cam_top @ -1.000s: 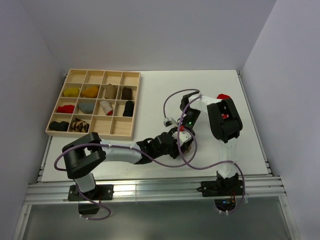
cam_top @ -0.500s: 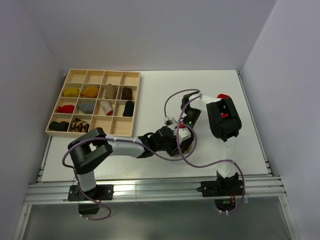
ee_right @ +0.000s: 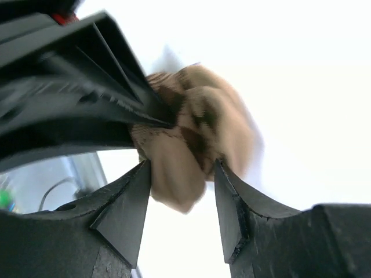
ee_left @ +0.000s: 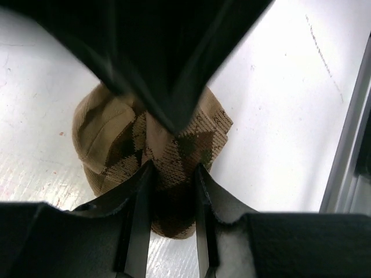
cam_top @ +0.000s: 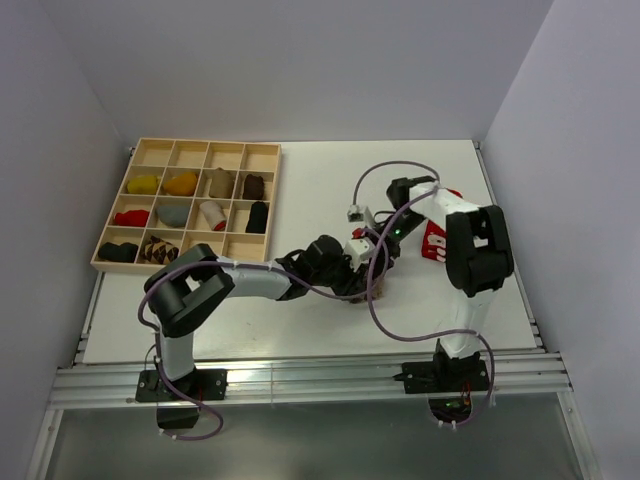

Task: Roll the socks
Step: Roll the sock at the center of the board.

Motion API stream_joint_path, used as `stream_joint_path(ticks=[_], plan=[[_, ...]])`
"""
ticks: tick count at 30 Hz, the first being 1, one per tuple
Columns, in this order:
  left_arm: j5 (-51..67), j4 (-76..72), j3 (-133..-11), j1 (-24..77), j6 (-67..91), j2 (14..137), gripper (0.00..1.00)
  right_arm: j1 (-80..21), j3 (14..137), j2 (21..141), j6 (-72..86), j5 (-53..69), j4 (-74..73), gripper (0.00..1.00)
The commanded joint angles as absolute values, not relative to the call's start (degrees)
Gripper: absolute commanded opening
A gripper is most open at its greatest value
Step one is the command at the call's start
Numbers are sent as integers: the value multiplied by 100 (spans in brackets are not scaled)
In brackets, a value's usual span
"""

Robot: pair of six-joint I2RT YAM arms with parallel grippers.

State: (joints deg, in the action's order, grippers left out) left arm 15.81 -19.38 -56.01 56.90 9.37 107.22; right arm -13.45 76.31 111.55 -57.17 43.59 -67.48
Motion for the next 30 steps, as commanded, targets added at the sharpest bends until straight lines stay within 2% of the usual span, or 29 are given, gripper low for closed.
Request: stream_joint_path(ticks=[1, 8, 15, 22, 30], plan=[[1819, -1363, -5651, 5537, 1186, 11091, 0, -941, 7480, 10426, -5432, 4868, -5907, 55], [2012, -634, -6266, 5318, 1441, 11504, 0, -177, 6786, 9458, -5546, 4966, -5301, 57], [2522, -18, -6916, 5036, 1889, 11777, 0, 149, 5066, 7780, -6150, 4491, -3939, 64], [2908, 1115, -7699, 4922, 2197, 12208, 0, 114, 3754, 6399, -6943, 4465, -2980, 78], [3497, 1547, -8077, 4615, 2593, 12463, 0, -544, 3173, 6038, -7084, 4166, -2514, 81]])
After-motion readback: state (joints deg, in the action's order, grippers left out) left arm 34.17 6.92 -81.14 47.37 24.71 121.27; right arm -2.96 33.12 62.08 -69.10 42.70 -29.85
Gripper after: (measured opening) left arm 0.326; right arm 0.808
